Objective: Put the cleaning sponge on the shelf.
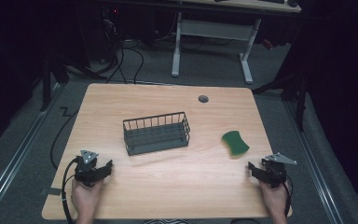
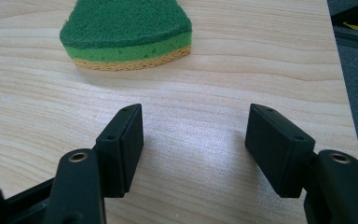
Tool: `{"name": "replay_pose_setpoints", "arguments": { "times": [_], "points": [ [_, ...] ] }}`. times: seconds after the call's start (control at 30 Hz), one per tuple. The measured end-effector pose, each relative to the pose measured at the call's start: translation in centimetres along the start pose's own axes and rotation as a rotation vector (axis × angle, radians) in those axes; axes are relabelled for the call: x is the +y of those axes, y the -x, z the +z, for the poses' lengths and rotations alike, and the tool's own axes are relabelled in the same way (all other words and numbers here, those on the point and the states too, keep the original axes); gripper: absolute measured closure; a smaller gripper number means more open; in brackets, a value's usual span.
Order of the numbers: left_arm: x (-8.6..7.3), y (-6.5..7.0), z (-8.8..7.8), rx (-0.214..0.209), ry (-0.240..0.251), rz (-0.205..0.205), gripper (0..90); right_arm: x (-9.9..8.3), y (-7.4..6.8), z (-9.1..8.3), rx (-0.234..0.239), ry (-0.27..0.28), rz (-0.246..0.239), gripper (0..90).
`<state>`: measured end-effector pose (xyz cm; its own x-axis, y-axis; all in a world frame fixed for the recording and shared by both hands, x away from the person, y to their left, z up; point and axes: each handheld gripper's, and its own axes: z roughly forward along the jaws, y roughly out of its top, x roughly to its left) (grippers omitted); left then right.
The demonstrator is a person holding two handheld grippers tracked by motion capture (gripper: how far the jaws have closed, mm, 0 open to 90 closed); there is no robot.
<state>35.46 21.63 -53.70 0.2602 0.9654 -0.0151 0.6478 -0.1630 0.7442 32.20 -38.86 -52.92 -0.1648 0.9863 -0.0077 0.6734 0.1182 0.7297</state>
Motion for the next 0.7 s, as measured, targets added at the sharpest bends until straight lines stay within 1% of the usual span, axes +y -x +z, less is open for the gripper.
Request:
{"name": "replay_pose_setpoints", "arguments": {
  "times": [0.17, 0.4, 0.47, 0.53, 0.6, 0.67, 0.7],
  "points": [
    [0.1, 0.1, 0.1, -0.002, -0.003, -0.003, 28.1, 0.0, 0.0, 0.0, -0.006, 0.001, 0.001, 38.5],
    [0.1, 0.1, 0.1, -0.004, -0.003, -0.001, 28.1, 0.1, 0.1, 0.1, -0.001, 0.003, -0.004, 39.4],
    [0.1, 0.0, 0.1, -0.003, -0.005, 0.0, 28.9, 0.1, 0.1, 0.1, -0.001, -0.001, 0.002, 41.3],
    [0.2, 0.0, -0.1, -0.002, -0.014, -0.01, 31.2, 0.2, 0.3, 0.0, 0.0, 0.001, 0.021, 46.6],
    [0.2, 0.0, -0.2, -0.015, -0.005, -0.028, 32.2, 0.3, 0.4, -0.2, -0.013, 0.02, 0.03, 49.3],
    [0.4, 0.2, -0.6, -0.021, 0.025, -0.03, 33.8, 0.8, 0.3, -0.7, -0.006, 0.057, 0.026, 51.8],
    [0.6, 0.3, -0.9, -0.027, 0.038, -0.029, 34.1, 1.1, 0.0, -1.0, 0.006, 0.074, 0.023, 52.8]
  ]
}}
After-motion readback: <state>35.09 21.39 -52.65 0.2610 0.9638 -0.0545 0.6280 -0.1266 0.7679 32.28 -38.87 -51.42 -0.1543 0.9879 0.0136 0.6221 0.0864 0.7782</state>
